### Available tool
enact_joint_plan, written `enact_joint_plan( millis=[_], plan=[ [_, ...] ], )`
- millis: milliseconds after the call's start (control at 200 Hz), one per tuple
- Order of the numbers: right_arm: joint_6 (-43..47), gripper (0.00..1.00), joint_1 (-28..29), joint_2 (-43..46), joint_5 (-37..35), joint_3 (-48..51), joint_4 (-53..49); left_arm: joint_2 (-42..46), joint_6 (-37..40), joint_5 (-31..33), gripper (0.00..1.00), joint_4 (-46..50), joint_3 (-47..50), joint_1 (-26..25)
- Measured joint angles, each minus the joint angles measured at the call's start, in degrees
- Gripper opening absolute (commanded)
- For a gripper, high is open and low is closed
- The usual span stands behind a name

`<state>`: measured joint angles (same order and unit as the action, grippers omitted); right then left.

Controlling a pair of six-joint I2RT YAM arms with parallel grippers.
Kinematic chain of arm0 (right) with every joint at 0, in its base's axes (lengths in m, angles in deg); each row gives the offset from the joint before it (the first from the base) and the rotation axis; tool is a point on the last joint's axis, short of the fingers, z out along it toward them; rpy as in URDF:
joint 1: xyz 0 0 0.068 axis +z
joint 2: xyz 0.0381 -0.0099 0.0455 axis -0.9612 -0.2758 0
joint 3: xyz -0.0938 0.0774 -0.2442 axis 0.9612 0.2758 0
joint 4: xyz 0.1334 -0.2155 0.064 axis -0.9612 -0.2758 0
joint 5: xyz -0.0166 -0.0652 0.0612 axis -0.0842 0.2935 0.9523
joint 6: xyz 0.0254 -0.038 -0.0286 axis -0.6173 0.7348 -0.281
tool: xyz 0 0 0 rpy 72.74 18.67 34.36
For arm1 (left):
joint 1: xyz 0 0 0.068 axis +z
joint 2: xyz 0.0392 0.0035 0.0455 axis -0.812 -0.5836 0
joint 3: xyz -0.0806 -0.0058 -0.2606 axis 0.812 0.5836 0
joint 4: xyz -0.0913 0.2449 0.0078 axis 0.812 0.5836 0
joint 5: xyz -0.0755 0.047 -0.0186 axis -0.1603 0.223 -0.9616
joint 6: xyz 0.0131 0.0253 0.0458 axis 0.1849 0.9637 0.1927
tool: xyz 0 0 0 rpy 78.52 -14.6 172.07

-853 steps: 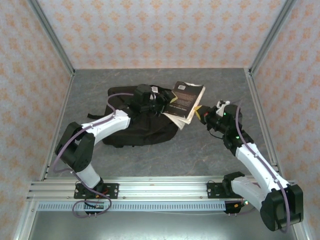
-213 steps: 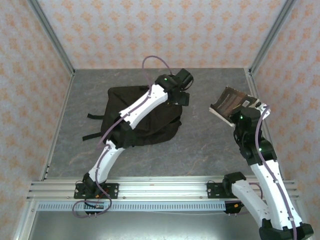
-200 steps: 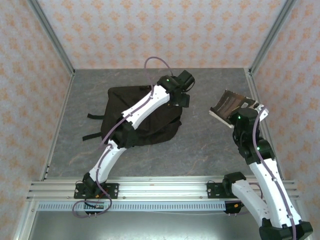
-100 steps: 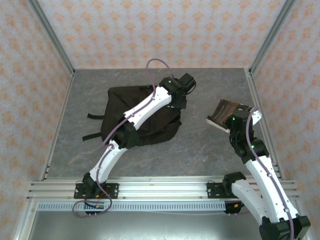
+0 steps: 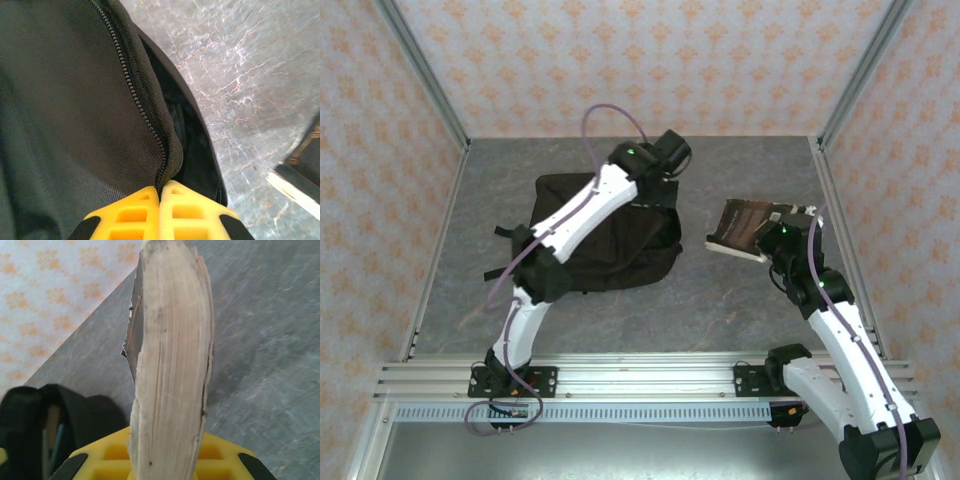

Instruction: Pack the student bag

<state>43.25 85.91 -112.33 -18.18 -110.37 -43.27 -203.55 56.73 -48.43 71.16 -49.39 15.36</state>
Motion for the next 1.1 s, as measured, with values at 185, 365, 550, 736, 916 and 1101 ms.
enact_joint_plan(
  millis=[185,365,550,736,916,1101],
  plan=[
    [0.66,0.0,2.84,-1.53,8.52,-5.11,1.57,12.79,0.44,-2.23,0.0,-0.22,7.39,3.45],
    [-0.96,0.0,5.81,-2.58,15.76,-8.04,5.07,19.39,0.44,-5.33,0.0,-0.2,11.72,4.9],
    [-8.94,0.0,8.48,-7.39,20.81,-7.28,12.35,22.93,0.42,-7.82,0.0,-0.22,15.23,6.16],
    [-15.41,0.0,11.8,-13.07,23.12,-5.22,15.8,24.46,0.37,-8.74,0.0,-0.22,15.47,7.58],
    [-19.54,0.0,13.38,-13.35,23.08,-2.69,17.31,25.14,0.11,-9.05,0.0,-0.24,15.47,8.35],
    [-22.23,0.0,16.0,-16.37,23.06,-1.44,21.75,25.16,-0.09,-10.64,0.0,-0.26,15.47,8.35]
  ],
)
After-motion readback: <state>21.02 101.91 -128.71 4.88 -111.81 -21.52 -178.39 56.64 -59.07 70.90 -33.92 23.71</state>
